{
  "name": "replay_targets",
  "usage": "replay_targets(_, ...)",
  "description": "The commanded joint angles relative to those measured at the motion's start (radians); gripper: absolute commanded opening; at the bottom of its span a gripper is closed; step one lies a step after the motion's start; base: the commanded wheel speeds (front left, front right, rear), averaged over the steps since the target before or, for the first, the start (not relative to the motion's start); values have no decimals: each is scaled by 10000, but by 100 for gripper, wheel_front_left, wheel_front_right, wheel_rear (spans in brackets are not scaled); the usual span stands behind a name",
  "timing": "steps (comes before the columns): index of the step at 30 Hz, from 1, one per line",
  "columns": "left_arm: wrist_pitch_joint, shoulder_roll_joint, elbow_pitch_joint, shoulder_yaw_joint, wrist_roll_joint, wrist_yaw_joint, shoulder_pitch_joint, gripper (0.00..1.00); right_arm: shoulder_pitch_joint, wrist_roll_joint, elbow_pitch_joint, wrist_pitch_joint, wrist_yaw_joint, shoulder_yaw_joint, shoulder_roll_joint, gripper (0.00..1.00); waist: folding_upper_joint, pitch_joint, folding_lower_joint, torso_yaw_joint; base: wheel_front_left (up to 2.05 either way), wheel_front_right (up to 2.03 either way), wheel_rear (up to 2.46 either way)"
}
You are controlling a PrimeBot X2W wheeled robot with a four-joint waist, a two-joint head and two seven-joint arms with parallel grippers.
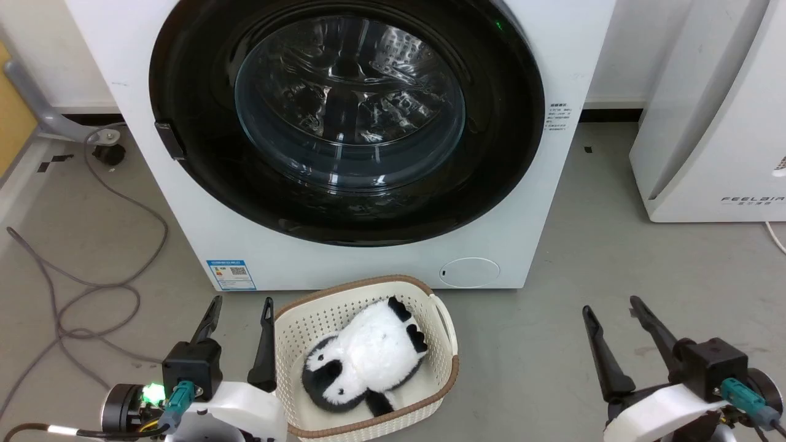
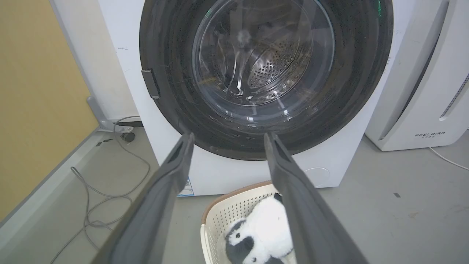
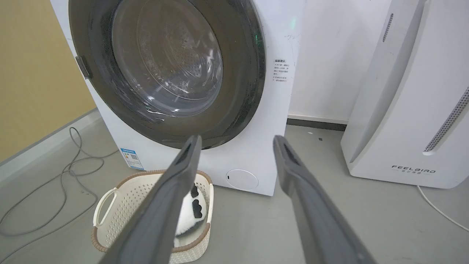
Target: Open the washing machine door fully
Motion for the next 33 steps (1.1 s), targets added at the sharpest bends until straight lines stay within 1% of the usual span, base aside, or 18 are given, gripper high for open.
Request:
replay_targets(1, -110, 3, 25, -48, -74, 80, 17, 100, -211, 177, 5, -104, -2, -12, -89, 100, 0, 34, 0, 16, 0, 0, 0)
replay_targets(17, -444, 4, -2, -204, -191, 132, -188, 100, -998, 1407, -152, -106, -3, -345, -558, 100, 0, 438, 0, 255, 0, 0, 0)
replay_targets(33, -779, 5, -3, -474, -269, 140, -426, 100, -2511, 2834, -279, 158, -4, -1065, -837, 100, 0, 942, 0, 634, 0, 0, 0)
